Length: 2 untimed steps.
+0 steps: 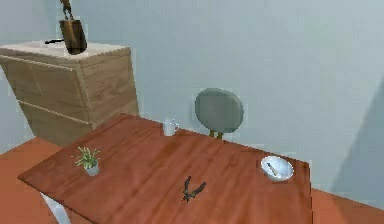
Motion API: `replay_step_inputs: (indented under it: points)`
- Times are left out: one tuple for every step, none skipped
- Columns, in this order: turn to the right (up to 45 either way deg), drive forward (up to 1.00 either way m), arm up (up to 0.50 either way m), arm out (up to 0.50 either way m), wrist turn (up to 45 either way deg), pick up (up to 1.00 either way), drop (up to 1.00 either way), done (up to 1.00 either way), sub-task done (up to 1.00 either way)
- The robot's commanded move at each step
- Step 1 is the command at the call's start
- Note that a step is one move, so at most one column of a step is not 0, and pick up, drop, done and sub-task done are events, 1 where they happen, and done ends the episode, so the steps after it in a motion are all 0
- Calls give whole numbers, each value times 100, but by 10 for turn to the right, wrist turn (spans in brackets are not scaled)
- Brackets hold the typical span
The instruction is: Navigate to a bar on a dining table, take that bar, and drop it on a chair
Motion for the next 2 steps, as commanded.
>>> replay_step_inputs:
  points:
    - [240, 0, 0, 0, 0, 0, 0, 0, 0]
    - [0, 5, 0, 0, 0, 0, 0, 0, 0]
